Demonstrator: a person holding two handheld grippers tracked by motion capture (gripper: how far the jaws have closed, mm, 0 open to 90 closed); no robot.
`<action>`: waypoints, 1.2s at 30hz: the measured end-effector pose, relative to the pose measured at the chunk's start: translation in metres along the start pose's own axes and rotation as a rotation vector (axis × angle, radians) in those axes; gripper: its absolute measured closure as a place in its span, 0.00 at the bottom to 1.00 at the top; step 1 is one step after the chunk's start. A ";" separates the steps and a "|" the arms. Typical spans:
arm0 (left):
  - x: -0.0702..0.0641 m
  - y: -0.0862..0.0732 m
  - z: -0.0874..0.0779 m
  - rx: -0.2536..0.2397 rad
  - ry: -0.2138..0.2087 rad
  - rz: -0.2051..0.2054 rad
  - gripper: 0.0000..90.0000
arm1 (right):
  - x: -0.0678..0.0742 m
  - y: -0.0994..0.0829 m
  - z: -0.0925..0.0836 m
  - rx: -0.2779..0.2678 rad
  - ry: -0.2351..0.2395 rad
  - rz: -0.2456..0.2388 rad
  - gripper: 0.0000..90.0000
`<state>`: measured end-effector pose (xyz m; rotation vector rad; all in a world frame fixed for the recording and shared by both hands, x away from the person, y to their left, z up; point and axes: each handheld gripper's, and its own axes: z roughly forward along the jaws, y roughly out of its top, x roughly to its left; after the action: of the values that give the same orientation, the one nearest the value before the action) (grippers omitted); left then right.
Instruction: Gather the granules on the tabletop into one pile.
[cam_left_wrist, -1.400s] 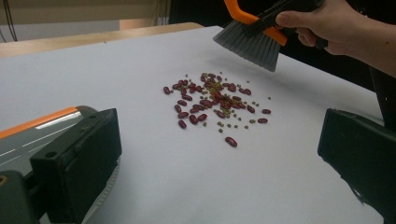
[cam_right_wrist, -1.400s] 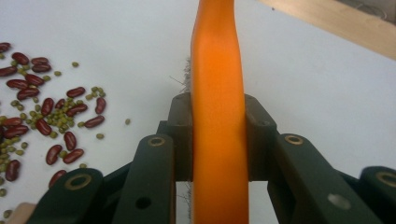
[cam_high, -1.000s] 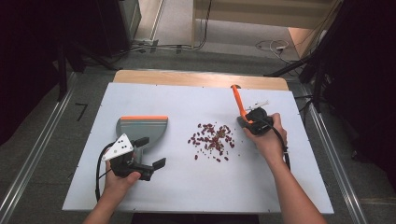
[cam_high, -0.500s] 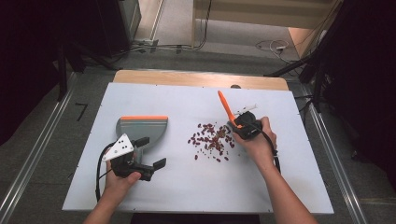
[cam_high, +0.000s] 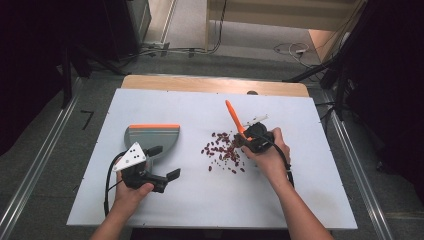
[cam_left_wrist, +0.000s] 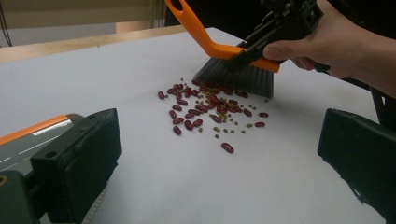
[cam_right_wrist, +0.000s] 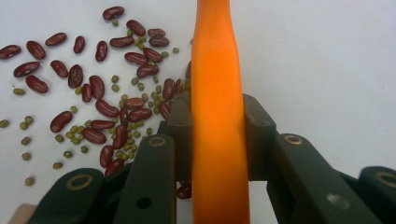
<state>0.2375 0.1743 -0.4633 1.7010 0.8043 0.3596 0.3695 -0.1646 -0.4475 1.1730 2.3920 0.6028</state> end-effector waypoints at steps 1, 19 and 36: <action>0.000 0.000 0.001 0.001 -0.001 -0.001 0.00 | -0.003 -0.001 -0.002 -0.005 0.025 0.014 0.77; 0.000 -0.001 0.000 0.004 -0.003 0.000 0.00 | -0.020 0.048 0.009 -0.081 0.074 -0.145 0.77; 0.002 -0.001 -0.004 -0.002 0.007 -0.008 0.00 | 0.004 0.047 0.033 -0.058 0.129 -0.413 0.77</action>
<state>0.2360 0.1781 -0.4635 1.6946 0.8159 0.3610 0.4146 -0.1292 -0.4499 0.6008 2.5988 0.6168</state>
